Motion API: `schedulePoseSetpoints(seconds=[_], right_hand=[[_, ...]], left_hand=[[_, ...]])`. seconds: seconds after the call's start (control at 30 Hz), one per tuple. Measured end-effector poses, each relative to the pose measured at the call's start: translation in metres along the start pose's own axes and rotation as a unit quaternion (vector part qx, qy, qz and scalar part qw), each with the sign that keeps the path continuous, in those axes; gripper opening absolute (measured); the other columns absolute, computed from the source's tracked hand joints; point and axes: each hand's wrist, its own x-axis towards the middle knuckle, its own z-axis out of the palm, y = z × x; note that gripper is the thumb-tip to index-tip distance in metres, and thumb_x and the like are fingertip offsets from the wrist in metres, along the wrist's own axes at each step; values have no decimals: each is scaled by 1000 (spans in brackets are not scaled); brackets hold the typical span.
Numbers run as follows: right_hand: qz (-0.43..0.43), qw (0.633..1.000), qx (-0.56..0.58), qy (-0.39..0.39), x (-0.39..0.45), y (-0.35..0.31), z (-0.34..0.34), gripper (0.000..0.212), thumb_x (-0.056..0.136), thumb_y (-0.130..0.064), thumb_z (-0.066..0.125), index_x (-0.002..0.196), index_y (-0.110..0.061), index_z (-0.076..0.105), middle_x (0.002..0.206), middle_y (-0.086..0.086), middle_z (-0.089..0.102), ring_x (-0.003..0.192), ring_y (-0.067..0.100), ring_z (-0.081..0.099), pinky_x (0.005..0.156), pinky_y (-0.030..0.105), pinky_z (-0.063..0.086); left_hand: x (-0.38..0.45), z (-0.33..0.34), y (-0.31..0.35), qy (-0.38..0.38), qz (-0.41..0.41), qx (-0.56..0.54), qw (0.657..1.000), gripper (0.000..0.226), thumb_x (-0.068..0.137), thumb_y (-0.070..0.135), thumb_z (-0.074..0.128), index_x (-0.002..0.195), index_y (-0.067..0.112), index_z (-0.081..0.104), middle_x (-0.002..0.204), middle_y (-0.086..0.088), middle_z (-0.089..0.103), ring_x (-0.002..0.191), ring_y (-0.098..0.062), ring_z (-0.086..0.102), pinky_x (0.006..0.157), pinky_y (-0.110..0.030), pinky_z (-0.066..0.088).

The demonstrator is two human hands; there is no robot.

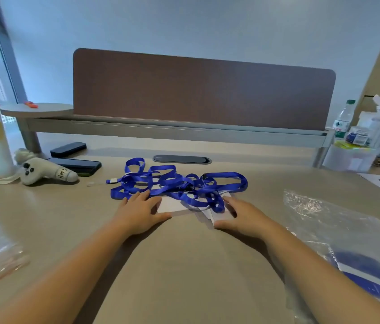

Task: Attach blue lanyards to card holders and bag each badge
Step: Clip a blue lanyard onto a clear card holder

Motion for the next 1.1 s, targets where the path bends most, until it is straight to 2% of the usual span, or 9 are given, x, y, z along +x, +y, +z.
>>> schedulePoseSetpoints(seconds=[0.1, 0.17, 0.33, 0.47, 0.6, 0.77, 0.83, 0.97, 1.1], right_hand=[[18, 1000, -6, 6, -8, 2, -3, 66, 74, -41, 65, 131, -19, 40, 127, 4, 51, 103, 17, 51, 80, 23, 43], [14, 999, -45, 20, -13, 3, -4, 58, 75, -45, 64, 124, -19, 48, 119, 4, 55, 93, 14, 50, 74, 25, 45], [-9, 997, -51, 63, -31, 8, -8, 45, 77, -39, 64, 113, -11, 59, 115, 6, 62, 102, 22, 58, 90, 36, 50], [-22, 994, -31, 101, -54, 18, -14, 42, 83, -28, 60, 122, -13, 54, 117, 4, 64, 105, 19, 59, 93, 30, 48], [-22, 987, -23, 158, -73, 32, -19, 38, 88, -15, 51, 125, -13, 50, 118, 6, 64, 100, 21, 61, 87, 28, 51], [-38, 970, 37, 239, -82, 42, -28, 27, 85, 2, 46, 107, -4, 60, 102, 10, 67, 86, 20, 60, 76, 20, 47], [-52, 964, 65, 253, -83, 42, -31, 24, 83, 5, 48, 101, -2, 63, 91, 7, 65, 75, 12, 56, 67, 7, 43], [-82, 958, 100, 256, -80, 36, -34, 19, 85, 2, 54, 99, -1, 66, 84, -1, 58, 66, -6, 47, 62, -3, 40], [-120, 956, 116, 241, -71, 21, -27, 19, 84, 2, 56, 98, 0, 68, 89, 5, 66, 70, 1, 53, 67, -1, 42]], left_hand=[[0, 2, -2, 8, -13, -2, 1000, 67, 84, 63, 35, 142, 30, 24, 155, -3, 15, 143, -27, 12, 115, -46, 17], [-4, 3, 4, 30, -9, -14, 999, 66, 85, 60, 39, 141, 27, 27, 155, -4, 16, 143, -27, 12, 115, -45, 17], [-22, -2, 30, 76, 39, -66, 994, 67, 86, 48, 49, 143, 22, 25, 154, -2, 19, 142, -23, 15, 115, -38, 19], [-33, -3, 56, 82, 74, -115, 987, 67, 85, 43, 54, 142, 22, 25, 153, 0, 21, 142, -20, 16, 114, -36, 21], [-39, -2, 86, 69, 123, -132, 981, 71, 84, 41, 57, 143, 22, 22, 153, 2, 20, 142, -17, 15, 115, -34, 19], [-41, -9, 117, 92, 161, -154, 971, 80, 79, 40, 64, 144, 24, 18, 153, 3, 21, 141, -16, 17, 115, -36, 19], [-40, -15, 127, 91, 172, -113, 974, 71, 81, 41, 62, 141, 26, 27, 148, 3, 32, 137, -17, 26, 113, -36, 24], [-39, -25, 126, 72, 149, -78, 983, 36, 87, 34, 55, 122, 23, 54, 122, -1, 60, 110, -17, 55, 95, -32, 46], [-40, -35, 110, 56, 119, -43, 990, 28, 89, 33, 51, 112, 20, 61, 102, -3, 63, 93, -16, 58, 81, -27, 49]])
